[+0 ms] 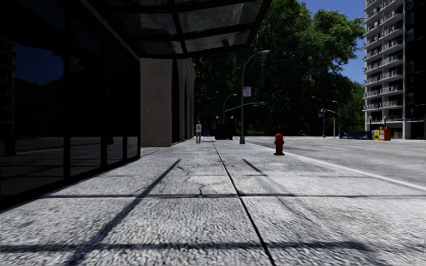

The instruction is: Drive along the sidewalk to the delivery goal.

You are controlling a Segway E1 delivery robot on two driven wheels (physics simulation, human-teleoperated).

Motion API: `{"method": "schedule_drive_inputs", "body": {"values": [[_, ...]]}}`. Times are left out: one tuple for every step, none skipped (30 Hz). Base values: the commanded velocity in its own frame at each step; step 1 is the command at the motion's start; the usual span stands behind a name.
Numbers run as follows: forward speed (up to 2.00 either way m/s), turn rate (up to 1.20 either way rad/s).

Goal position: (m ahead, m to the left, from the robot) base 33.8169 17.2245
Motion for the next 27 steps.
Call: {"method": "schedule_drive_inputs", "body": {"values": [[2.00, 0.00], [2.00, 0.00], [2.00, 0.00], [2.00, 0.00], [2.00, 0.00], [2.00, 0.00], [2.00, 0.00], [2.00, 0.00], [2.00, 0.00], [2.00, 0.00], [2.00, 0.00], [2.00, 0.00], [2.00, 0.00], [2.00, 0.00], [2.00, 0.00], [2.00, 0.00], [2.00, 0.00], [2.00, 0.00], [2.00, 0.00], [2.00, 0.00], [2.00, 0.00], [2.00, 0.00], [2.00, 0.00], [2.00, 0.00], [2.00, 0.00], [2.00, 0.00], [2.00, 0.00]]}}
